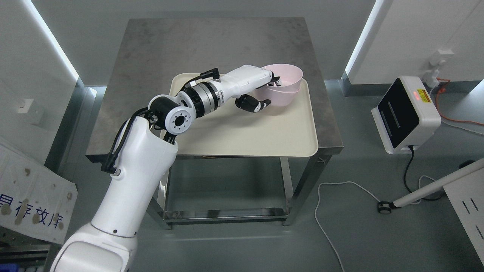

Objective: Stack pink IKEA bowls on left shelf middle
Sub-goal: 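Lift the stacked pink bowls off the tray with the left hand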

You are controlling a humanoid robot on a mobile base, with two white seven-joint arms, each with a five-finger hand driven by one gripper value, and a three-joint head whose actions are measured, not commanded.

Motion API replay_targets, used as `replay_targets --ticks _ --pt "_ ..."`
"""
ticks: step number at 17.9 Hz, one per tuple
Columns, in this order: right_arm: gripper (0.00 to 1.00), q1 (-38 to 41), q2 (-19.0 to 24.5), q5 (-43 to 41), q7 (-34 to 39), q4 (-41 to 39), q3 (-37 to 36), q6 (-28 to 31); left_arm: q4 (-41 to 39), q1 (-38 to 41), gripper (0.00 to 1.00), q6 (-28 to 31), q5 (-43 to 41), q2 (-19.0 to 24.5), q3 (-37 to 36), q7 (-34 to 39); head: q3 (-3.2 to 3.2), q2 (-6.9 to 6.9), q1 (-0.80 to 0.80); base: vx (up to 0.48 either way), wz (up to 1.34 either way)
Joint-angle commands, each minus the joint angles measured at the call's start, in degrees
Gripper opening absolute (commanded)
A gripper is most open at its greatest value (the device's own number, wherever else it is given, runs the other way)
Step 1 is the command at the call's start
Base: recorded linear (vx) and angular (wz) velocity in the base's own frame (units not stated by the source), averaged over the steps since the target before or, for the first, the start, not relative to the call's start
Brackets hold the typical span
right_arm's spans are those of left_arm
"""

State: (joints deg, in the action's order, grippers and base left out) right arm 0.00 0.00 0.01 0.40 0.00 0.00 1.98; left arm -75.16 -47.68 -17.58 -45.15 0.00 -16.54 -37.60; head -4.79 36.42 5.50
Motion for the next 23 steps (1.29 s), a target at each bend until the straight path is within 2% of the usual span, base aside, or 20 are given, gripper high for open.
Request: replay_targets --ticks 1,6,8,12,14,16,20,23 --pt "1.0 1.67 -1.0 -0.01 -0.05 -1.93 -0.7 0.04 -1.91 -0.13 0.0 -6.66 0.24 1.0 12.65 -0.99 0.0 0.0 0.0 0.0 0.0" --pt "1.0 1.67 -1.0 -0.01 -0.05 -1.93 -0.62 -0.04 -8.25 6.71 0.01 -21.94 2.25 1.0 25.83 -8.27 0.0 0.0 0.0 -0.003 0.01" --pt "1.0 1.67 -1.0 -0.01 -0.05 -1.93 -0.7 -0.04 -8.6 9.87 0.01 -27.42 5.93 1.0 28.04 -11.87 0.0 0.0 0.0 -0.017 0.0" --pt "1.0 1.67 -1.0 -0.01 -0.05 -1.93 -0.62 0.04 -10.36 11.56 0.01 -27.42 10.58 1.0 34.28 -13.11 0.0 0.0 0.0 -0.042 0.03" --pt "1.0 1.67 -1.0 -0.01 -0.05 -1.93 -0.7 0.04 -10.71 11.82 0.01 -27.42 13.41 1.48 34.99 -13.55 0.0 0.0 0.0 -0.057 0.08" --pt "1.0 1.67 -1.0 -0.01 -0.05 -1.93 -0.62 0.04 -10.89 12.79 0.01 -27.42 16.39 3.95 35.43 -13.56 0.0 0.0 0.0 -0.042 -0.01" --pt "1.0 1.67 -1.0 -0.01 -0.05 -1.93 -0.7 -0.04 -12.73 18.05 0.01 -27.42 22.98 5.89 36.22 -13.56 0.0 0.0 0.0 -0.038 -0.07" --pt "1.0 1.67 -1.0 -0.01 -0.05 -1.93 -0.62 0.04 -12.73 18.68 0.01 -27.42 23.97 6.86 38.94 -13.56 0.0 0.0 0.0 -0.088 -0.07"
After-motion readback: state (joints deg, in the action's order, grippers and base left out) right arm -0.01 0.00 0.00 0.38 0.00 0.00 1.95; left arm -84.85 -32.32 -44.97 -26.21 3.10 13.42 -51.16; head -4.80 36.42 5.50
